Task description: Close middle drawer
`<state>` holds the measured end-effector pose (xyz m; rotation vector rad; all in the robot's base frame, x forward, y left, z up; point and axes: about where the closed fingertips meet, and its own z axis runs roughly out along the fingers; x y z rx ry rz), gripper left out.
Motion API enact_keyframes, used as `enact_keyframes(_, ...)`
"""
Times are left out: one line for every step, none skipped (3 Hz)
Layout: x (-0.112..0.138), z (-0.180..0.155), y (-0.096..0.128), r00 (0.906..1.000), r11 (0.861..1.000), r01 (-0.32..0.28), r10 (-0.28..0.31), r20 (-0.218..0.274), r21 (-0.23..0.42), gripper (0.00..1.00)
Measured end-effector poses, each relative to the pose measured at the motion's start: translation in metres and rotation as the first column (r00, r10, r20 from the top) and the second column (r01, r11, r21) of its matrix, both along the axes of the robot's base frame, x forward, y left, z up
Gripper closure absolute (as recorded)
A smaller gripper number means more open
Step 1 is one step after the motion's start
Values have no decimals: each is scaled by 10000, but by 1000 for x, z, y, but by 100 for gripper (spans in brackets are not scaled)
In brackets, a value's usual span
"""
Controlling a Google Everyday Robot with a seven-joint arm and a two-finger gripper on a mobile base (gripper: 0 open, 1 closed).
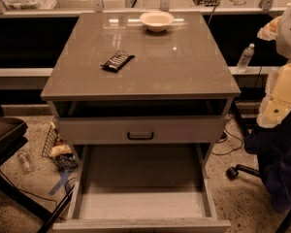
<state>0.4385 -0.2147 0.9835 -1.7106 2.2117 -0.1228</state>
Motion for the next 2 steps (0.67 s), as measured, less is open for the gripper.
enact_keyframes(0, 0, 0, 10000, 10000, 0, 0, 2, 0, 0)
enact_keyframes(-4, -13, -2, 9999, 9999, 155, -155, 70, 70, 0)
